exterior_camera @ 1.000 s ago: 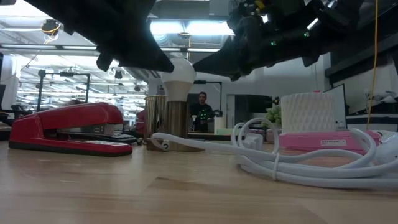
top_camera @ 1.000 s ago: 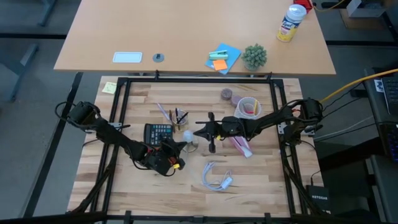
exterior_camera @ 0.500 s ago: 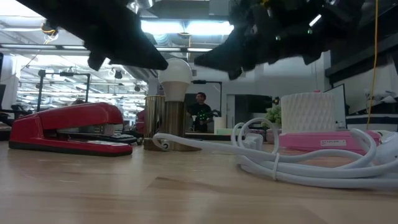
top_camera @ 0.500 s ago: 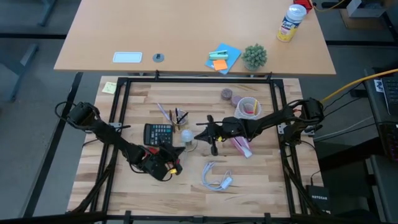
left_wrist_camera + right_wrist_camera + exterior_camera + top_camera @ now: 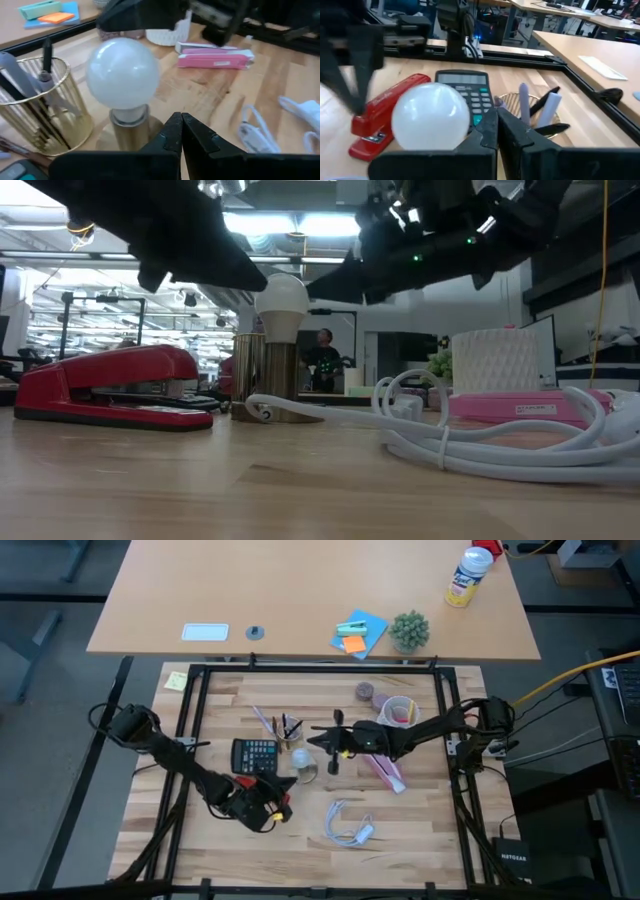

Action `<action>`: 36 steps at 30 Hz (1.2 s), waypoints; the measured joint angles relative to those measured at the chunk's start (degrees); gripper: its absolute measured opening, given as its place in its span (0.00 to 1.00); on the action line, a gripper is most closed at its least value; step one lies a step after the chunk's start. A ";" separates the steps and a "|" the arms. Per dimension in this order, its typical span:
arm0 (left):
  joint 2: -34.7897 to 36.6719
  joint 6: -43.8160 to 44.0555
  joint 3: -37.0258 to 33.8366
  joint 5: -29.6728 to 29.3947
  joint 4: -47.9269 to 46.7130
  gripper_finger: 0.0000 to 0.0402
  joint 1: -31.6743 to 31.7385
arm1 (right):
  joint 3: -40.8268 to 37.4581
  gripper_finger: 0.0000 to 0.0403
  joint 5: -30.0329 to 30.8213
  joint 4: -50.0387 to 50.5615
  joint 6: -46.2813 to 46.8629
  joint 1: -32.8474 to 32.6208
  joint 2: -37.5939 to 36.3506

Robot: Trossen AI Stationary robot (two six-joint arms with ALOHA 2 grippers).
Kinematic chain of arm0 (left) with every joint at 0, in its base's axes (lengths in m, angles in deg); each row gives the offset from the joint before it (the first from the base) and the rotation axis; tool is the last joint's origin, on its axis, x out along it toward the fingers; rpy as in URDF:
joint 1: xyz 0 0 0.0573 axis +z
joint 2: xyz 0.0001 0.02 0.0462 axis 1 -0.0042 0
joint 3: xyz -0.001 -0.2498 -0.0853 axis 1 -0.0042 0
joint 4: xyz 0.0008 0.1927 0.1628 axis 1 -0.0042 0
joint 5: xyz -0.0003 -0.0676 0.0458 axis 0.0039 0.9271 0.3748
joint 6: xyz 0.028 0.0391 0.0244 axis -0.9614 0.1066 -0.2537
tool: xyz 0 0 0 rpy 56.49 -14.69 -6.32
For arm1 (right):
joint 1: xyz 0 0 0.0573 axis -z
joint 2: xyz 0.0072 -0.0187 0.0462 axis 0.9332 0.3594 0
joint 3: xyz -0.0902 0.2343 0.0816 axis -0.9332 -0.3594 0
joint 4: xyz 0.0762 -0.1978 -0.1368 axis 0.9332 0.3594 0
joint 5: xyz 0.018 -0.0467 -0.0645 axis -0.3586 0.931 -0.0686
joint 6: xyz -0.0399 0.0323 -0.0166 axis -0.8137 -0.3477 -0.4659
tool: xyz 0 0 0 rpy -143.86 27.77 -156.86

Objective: Screw lightbulb
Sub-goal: Insert the white lightbulb into the gold lamp

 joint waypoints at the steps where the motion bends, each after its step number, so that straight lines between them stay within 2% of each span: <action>1: 0.02 0.11 0.00 0.00 -0.71 0.00 0.44 | 0.01 0.02 -0.16 0.06 0.24 -0.09 0.00; 16: 0.07 3.31 0.00 0.08 -5.18 0.00 3.79 | 0.01 0.02 -9.23 3.25 4.91 -0.50 0.00; 21: 0.07 2.70 0.00 0.43 -6.44 0.00 3.68 | 0.01 0.02 -9.56 2.90 5.59 -2.19 -0.02; 28: 0.07 11.44 -0.02 -0.35 -12.96 0.00 3.75 | 0.01 0.02 -10.82 3.19 5.59 -5.72 -0.02; 36: 0.07 13.73 -0.02 -0.27 -14.49 0.00 3.49 | -0.02 0.02 -9.79 1.54 5.24 -8.91 -0.40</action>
